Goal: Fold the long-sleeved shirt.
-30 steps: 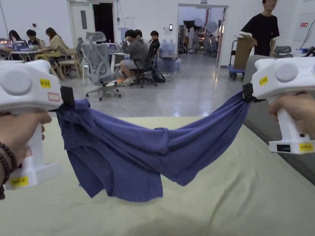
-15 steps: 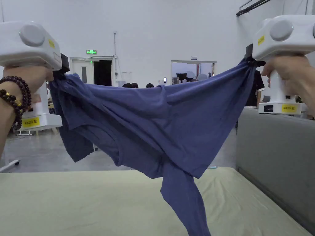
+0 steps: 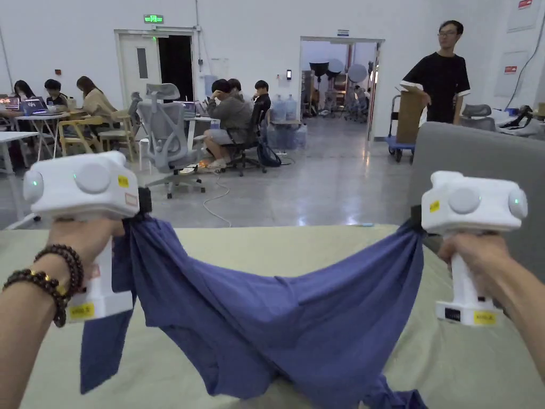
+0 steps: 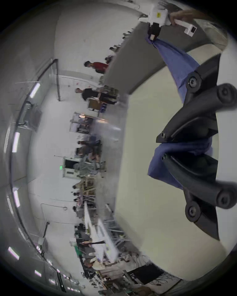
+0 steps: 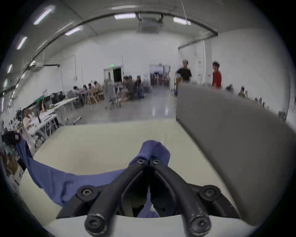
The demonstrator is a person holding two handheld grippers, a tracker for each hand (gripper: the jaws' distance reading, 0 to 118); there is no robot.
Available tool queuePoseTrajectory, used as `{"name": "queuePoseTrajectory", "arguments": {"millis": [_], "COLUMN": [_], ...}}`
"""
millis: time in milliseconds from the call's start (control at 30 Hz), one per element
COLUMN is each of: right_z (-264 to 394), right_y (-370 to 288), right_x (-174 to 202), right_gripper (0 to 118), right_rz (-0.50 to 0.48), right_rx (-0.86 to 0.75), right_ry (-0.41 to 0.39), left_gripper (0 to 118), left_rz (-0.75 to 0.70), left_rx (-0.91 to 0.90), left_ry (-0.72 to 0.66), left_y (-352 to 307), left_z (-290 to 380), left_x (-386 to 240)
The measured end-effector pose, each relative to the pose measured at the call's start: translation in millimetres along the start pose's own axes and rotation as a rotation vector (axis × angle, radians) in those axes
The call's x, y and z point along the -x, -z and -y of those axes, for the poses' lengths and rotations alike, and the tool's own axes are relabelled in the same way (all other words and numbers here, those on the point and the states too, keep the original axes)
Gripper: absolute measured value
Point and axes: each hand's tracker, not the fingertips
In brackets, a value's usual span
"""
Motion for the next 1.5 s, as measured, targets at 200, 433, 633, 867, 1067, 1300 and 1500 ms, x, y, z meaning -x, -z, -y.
{"name": "queuePoseTrajectory", "arguments": {"millis": [200,433,633,867,1067,1300,1500], "right_z": [72.2,109.3,240.9,395.2,346.7,284.8,296.3], "right_y": [12.2,-57.8,-114.3,-73.2,-117.3,-165.9,-155.8], "right_x": [-15.3,-26.2,-32.6,-51.2,-54.2,-34.6,-10.2], "right_gripper": [0,0,0,0,115,69,0], "right_rz": [-0.001,-0.034,0.048,0.111,0.130,0.016,0.030], "right_rx": [0.096,0.048,0.194,0.628,0.376,0.205,0.295], "right_ry": [-0.001,0.002,-0.028,-0.077,0.044,0.045,-0.086], "left_gripper": [5,5,5,5,115,55,0], "left_rz": [-0.006,-0.047,-0.133,-0.160,-0.163,-0.028,-0.003], "left_rx": [0.105,0.007,0.204,0.525,0.370,0.164,0.112], "left_ry": [-0.049,0.032,0.098,0.087,0.068,0.121,0.164], "left_y": [33.0,-61.2,-119.7,-103.2,-124.4,-169.8,-176.3], "left_z": [51.4,101.1,244.5,388.3,358.8,304.3,299.0], "left_x": [28.5,18.8,30.5,53.9,48.8,10.2,-13.1]}}
